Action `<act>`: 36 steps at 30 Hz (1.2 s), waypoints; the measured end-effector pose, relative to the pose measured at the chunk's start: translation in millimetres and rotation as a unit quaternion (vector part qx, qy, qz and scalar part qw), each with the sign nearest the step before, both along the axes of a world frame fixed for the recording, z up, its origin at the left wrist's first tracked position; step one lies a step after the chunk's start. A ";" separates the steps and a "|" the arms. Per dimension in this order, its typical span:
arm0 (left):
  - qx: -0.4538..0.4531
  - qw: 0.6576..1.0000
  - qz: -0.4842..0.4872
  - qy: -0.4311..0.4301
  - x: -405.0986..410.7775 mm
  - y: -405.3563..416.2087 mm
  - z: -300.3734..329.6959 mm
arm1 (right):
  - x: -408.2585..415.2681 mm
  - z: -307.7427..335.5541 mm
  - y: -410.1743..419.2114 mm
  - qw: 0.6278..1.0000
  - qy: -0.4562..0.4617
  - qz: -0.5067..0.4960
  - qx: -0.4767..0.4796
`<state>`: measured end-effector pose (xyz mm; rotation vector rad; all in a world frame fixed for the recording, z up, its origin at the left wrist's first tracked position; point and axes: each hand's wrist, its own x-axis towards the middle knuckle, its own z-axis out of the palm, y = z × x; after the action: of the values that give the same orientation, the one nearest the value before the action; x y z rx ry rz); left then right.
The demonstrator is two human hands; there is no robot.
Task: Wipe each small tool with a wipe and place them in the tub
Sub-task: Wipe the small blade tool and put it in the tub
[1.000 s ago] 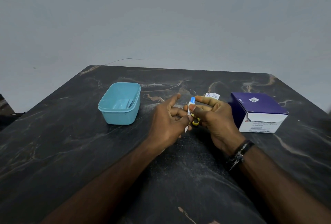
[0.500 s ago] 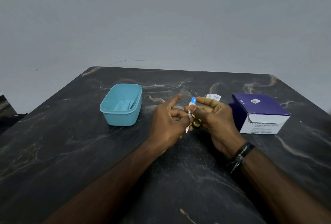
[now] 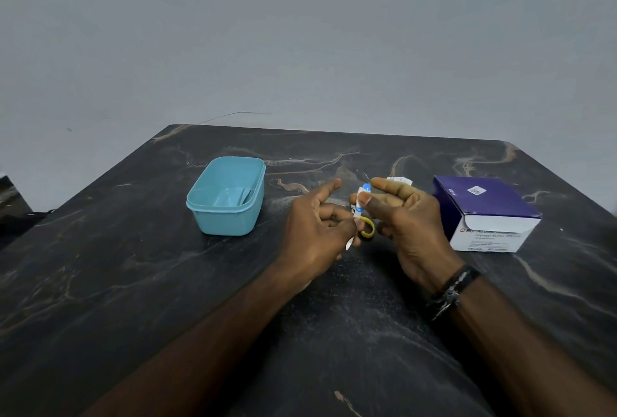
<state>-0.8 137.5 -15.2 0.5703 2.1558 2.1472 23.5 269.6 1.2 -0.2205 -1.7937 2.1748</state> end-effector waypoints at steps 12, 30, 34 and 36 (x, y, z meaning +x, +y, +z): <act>0.001 1.000 -0.014 -0.006 -1.0 3.4 -1.4 | -1.0 2.2 3.4 0.999 0.013 -0.034 -0.029; 0.009 1.000 -0.010 0.005 -1.4 1.8 0.2 | -2.2 -1.8 1.4 1.000 0.002 -0.010 -0.026; 0.008 1.000 -0.021 0.008 0.9 4.4 0.9 | -4.0 -0.8 7.2 0.999 0.006 -0.022 -0.036; 0.009 1.000 -0.019 0.011 0.6 3.7 1.4 | -3.9 -1.7 6.4 0.999 0.006 -0.019 -0.042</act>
<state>-0.2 141.2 -13.9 0.6329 2.1217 2.1530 19.5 276.0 -0.5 -0.2562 -1.6801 2.2227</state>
